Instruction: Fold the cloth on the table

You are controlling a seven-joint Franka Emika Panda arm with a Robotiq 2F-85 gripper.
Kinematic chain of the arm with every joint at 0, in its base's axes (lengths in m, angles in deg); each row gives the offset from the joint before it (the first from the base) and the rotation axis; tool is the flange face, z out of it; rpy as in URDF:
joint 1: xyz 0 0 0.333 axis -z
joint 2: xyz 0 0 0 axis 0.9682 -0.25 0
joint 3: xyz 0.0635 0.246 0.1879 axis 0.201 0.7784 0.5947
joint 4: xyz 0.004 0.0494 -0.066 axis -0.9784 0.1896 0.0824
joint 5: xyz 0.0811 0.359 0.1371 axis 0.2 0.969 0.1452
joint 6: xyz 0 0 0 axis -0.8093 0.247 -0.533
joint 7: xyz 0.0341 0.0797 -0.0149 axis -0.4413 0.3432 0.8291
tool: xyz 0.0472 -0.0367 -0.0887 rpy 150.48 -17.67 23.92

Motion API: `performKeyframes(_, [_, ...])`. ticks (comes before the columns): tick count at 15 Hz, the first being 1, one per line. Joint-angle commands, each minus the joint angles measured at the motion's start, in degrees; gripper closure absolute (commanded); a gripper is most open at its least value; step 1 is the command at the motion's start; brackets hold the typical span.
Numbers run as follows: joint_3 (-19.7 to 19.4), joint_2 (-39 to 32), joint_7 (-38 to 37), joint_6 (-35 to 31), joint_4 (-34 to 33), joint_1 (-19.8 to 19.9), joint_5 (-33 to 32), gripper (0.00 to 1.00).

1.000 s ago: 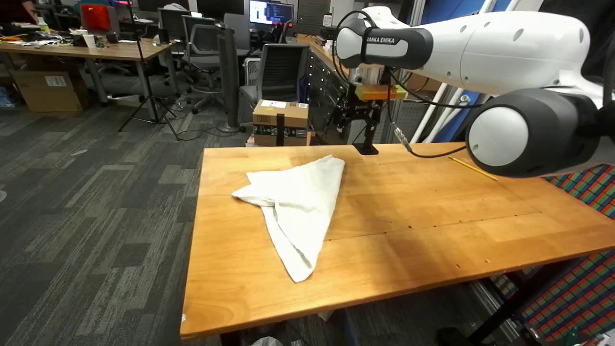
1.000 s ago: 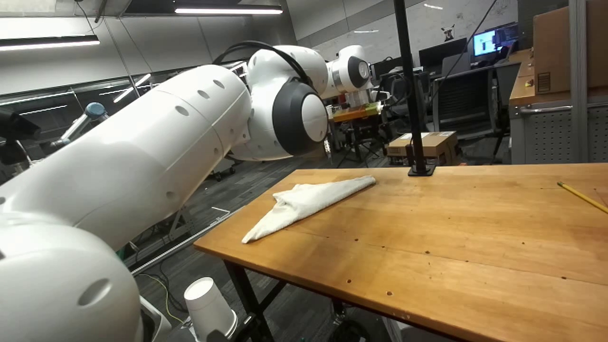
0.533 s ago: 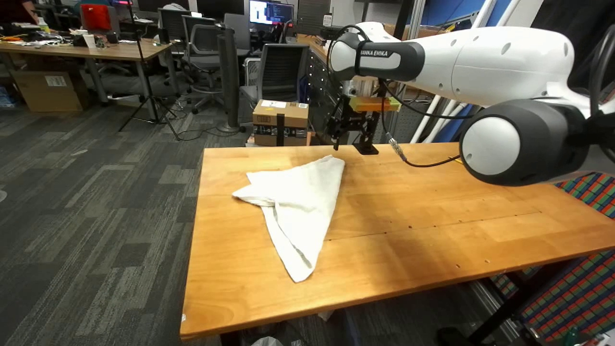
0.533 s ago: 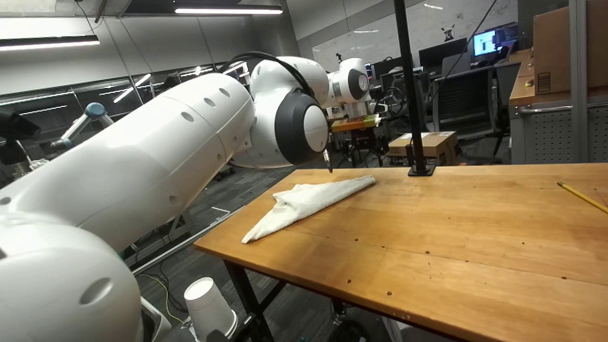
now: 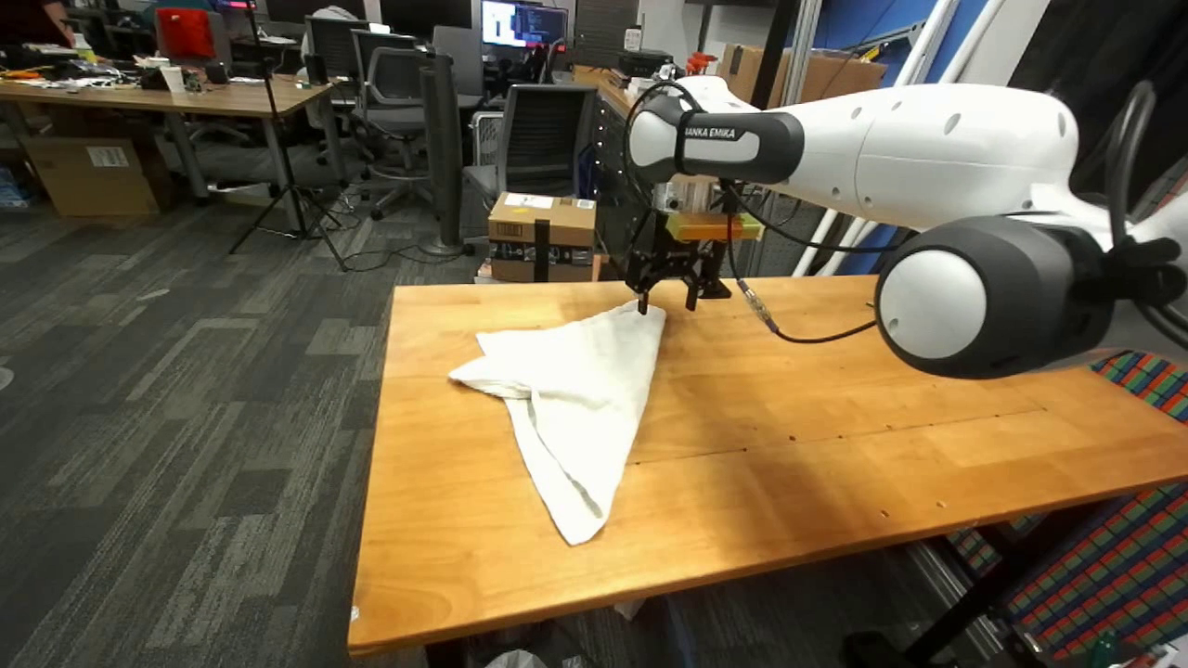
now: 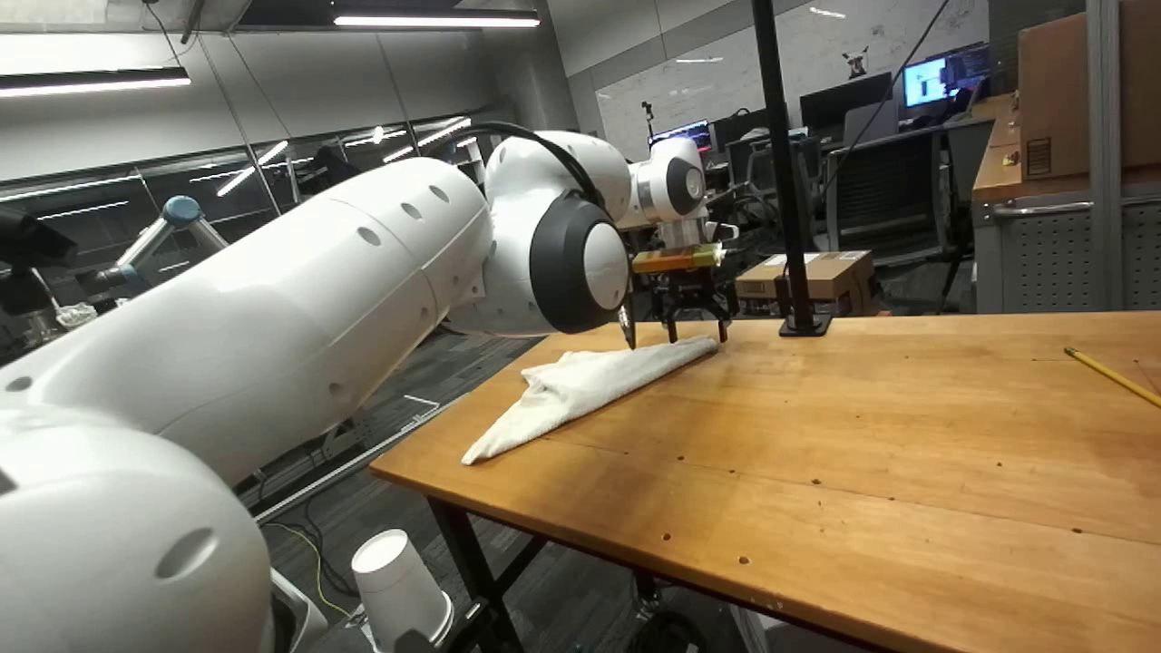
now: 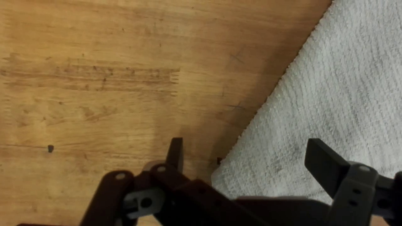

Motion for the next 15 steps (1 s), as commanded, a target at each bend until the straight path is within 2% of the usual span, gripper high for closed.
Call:
performKeyframes(1, [0.13,-1.12,0.03,0.39,-1.21,-0.14,0.95,0.0])
performKeyframes(13, [0.39,-2.11,0.55,3.19,-1.16,-0.84,1.03,0.0])
performKeyframes(14, [0.35,-2.15,0.49,3.34,-1.21,-0.91,0.99,0.17])
performKeyframes(15, [0.35,-2.16,0.46,3.46,-1.23,-0.96,0.99,0.26])
